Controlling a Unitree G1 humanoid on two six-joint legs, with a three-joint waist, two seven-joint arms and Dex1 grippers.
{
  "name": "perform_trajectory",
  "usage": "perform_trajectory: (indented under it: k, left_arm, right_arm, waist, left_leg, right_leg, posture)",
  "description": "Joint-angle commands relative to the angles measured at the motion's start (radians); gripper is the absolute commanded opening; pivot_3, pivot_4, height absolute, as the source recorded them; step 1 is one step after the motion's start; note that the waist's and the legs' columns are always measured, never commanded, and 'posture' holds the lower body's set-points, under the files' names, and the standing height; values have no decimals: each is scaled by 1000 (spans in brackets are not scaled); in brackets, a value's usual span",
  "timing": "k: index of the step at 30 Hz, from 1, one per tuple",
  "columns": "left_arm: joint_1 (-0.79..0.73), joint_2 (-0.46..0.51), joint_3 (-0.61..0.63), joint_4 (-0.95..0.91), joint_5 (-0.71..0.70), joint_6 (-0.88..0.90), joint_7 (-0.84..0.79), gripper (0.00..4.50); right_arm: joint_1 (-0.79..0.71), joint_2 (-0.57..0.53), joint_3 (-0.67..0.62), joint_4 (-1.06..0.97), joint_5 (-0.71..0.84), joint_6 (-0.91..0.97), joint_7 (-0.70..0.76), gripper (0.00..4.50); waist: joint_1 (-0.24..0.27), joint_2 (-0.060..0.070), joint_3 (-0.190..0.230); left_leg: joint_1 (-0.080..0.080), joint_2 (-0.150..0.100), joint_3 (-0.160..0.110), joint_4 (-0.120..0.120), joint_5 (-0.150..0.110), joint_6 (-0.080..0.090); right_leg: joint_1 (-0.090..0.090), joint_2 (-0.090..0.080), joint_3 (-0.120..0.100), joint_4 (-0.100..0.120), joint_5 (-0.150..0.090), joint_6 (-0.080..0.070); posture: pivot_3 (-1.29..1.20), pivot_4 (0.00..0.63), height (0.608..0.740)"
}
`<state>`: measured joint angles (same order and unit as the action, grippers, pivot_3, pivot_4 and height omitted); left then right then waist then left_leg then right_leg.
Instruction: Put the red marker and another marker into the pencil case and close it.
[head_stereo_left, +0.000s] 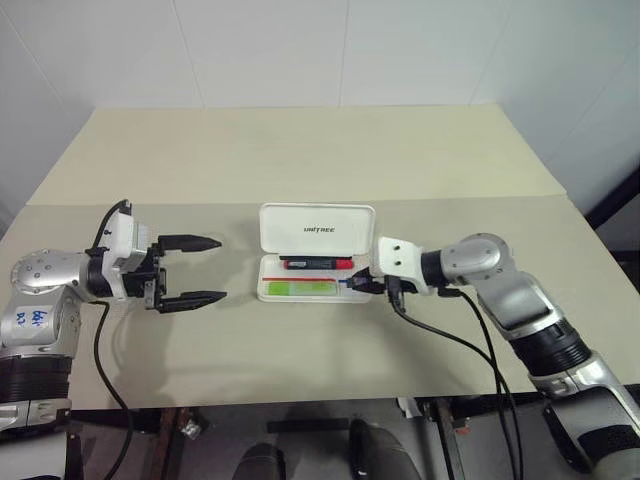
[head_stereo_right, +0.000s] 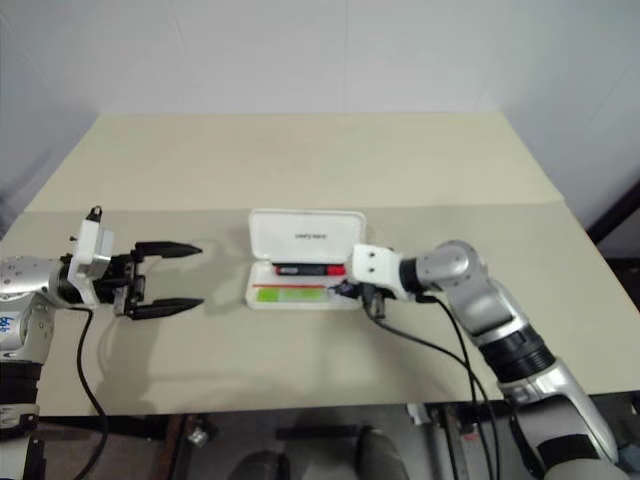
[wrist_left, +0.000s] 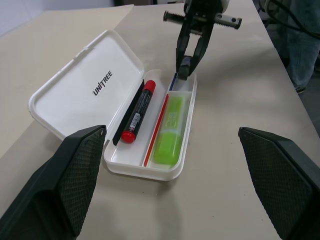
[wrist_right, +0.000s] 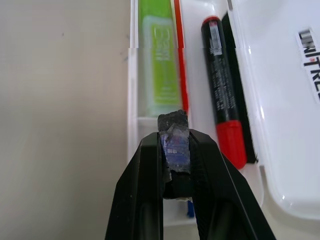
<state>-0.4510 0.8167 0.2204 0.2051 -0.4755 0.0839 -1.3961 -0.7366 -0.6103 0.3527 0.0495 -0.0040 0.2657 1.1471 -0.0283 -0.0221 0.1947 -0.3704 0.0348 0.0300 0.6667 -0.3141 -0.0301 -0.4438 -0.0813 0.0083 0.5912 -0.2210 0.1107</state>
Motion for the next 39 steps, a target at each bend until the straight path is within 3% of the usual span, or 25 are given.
perform_trajectory:
  k: [1,4,16,21,28,34,39]
  left_arm:
    - [16,18,35,-37,-21,-9,9,4500]
    - [24,18,39,-46,-23,-8,17,4500]
    - [3,6,26,-20,-15,-24,33,4500]
    - [-40,-8,11,36,13,-60,50,4500]
    - [-172,-46,-12,214,86,-85,169,4500]
    - [-372,-98,-56,509,204,-170,296,4500]
    - [-495,-124,-91,730,272,-270,297,2959]
  right_arm:
    - [-35,8,-6,9,-8,-25,2,390]
    - [-47,13,-8,20,-11,-23,5,390]
    - [-36,-18,-26,-22,-12,24,25,4472]
    - [-23,-18,-78,-50,47,19,22,4472]
    - [64,-4,-248,-57,258,-63,65,4472]
    - [145,-20,-322,45,302,-120,73,4472]
    - [166,-32,-347,86,300,-95,38,4500]
  waist:
    - [0,0,0]
    - [0,0,0]
    - [0,0,0]
    - [1,0,0]
    - [3,0,0]
    - [10,-2,-1]
    - [0,-2,-1]
  left_leg:
    - [0,0,0,0,0,0]
    - [0,0,0,0,0,0]
    - [0,0,0,0,0,0]
    - [0,0,0,0,0,0]
    - [0,0,0,0,0,0]
    - [0,0,0,1,0,0]
    - [0,-1,1,0,0,0]
  right_leg:
    - [0,0,0,0,0,0]
    - [0,0,0,0,0,0]
    - [0,0,0,0,0,0]
    - [0,0,0,0,0,0]
    - [0,0,-1,0,0,0]
    - [0,0,-1,0,1,1]
    - [0,0,0,-1,1,1]
  posture:
    - [0,150,740]
    - [0,150,740]
    - [0,150,740]
    - [0,150,740]
    - [0,150,740]
    - [0,150,740]
    - [0,150,740]
